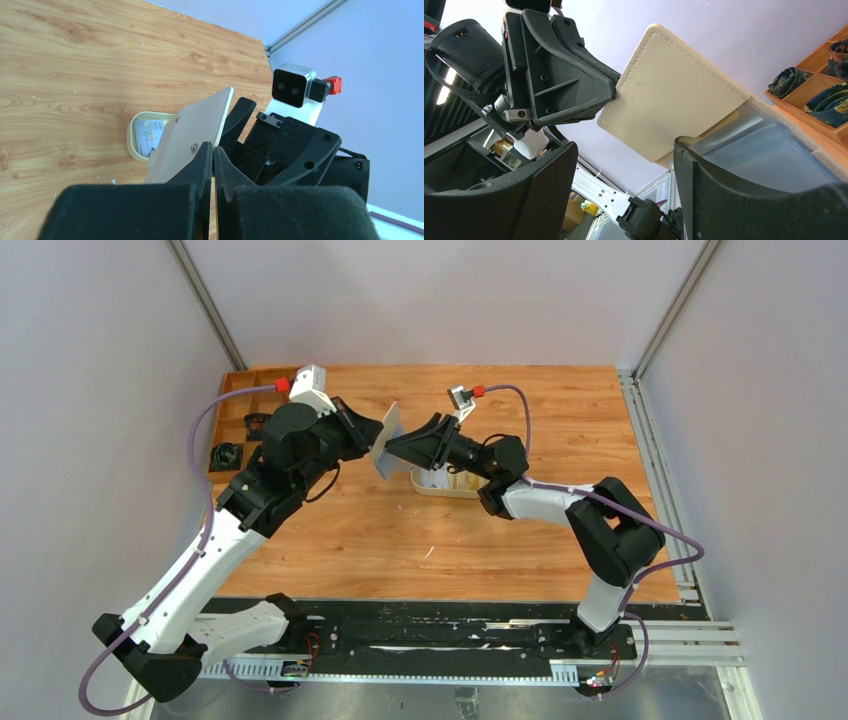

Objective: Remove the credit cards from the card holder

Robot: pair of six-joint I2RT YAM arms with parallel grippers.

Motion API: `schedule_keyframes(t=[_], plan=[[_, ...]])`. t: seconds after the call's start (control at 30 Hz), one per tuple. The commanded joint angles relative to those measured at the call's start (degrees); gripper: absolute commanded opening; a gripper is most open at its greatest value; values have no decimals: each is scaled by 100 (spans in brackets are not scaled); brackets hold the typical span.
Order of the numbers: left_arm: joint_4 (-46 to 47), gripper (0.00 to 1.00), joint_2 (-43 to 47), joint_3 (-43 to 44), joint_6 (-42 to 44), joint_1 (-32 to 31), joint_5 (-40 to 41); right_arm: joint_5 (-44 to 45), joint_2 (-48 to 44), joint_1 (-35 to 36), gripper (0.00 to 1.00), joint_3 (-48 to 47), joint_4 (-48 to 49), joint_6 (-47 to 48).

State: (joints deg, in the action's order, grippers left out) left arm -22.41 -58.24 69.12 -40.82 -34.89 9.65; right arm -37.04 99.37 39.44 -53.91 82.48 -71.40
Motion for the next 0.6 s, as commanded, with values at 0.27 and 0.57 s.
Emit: schedule_keyframes(t=[0.27,0.57], plan=[[-87,0,85,381,-14,56,56,132,85,-77,73,-23,257,19],[-86,0,80,249,-58,60,92,24,117,-99,67,-179,462,-132]])
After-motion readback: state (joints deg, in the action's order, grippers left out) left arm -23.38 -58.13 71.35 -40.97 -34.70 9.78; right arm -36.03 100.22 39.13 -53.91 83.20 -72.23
